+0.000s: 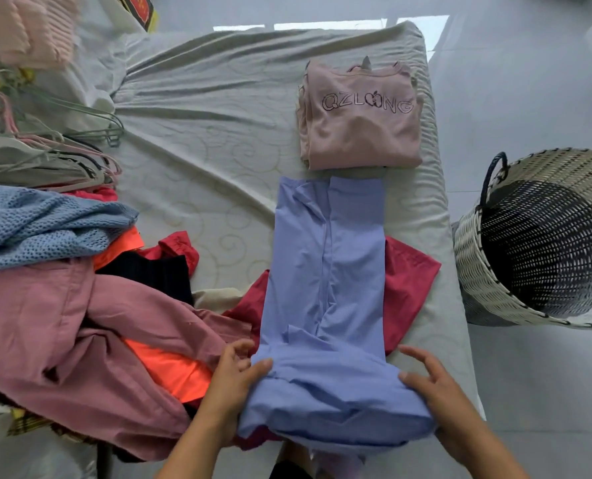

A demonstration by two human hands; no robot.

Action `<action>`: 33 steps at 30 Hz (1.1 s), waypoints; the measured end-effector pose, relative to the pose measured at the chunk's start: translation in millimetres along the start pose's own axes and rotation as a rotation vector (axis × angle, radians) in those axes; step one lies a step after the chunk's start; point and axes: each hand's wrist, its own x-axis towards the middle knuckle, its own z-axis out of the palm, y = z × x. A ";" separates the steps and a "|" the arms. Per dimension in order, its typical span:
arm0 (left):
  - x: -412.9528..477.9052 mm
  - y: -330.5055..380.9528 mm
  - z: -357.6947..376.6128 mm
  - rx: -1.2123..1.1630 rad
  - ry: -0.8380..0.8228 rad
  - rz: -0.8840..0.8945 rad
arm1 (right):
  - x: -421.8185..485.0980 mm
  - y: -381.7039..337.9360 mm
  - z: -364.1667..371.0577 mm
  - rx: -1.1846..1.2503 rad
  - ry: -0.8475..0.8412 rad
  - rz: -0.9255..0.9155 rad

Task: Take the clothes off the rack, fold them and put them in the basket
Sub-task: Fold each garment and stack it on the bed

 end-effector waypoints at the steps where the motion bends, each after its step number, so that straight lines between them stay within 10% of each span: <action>1: 7.5 12.9 5.0 -0.015 0.002 -0.001 | 4.7 -15.8 -0.2 0.033 -0.028 0.011; 8: 98.0 116.8 34.5 -0.247 -0.240 -0.336 | 96.6 -133.5 4.6 0.253 -0.121 0.143; 12: 149.2 173.1 56.0 -0.294 -0.158 -0.128 | 159.0 -184.0 5.2 0.585 -0.110 0.044; 18: 186.3 146.2 53.9 0.294 0.071 0.091 | 190.5 -163.1 22.2 0.102 0.220 -0.081; 25: 197.4 143.5 75.0 0.353 -0.047 -0.046 | 203.1 -162.2 29.0 -0.202 0.230 0.019; 31: 203.3 211.5 79.8 -0.345 -0.224 -0.171 | 204.4 -215.6 16.8 0.558 0.004 0.124; 33: 209.5 219.2 80.8 -0.225 -0.113 -0.059 | 206.6 -221.6 16.6 0.565 0.127 0.033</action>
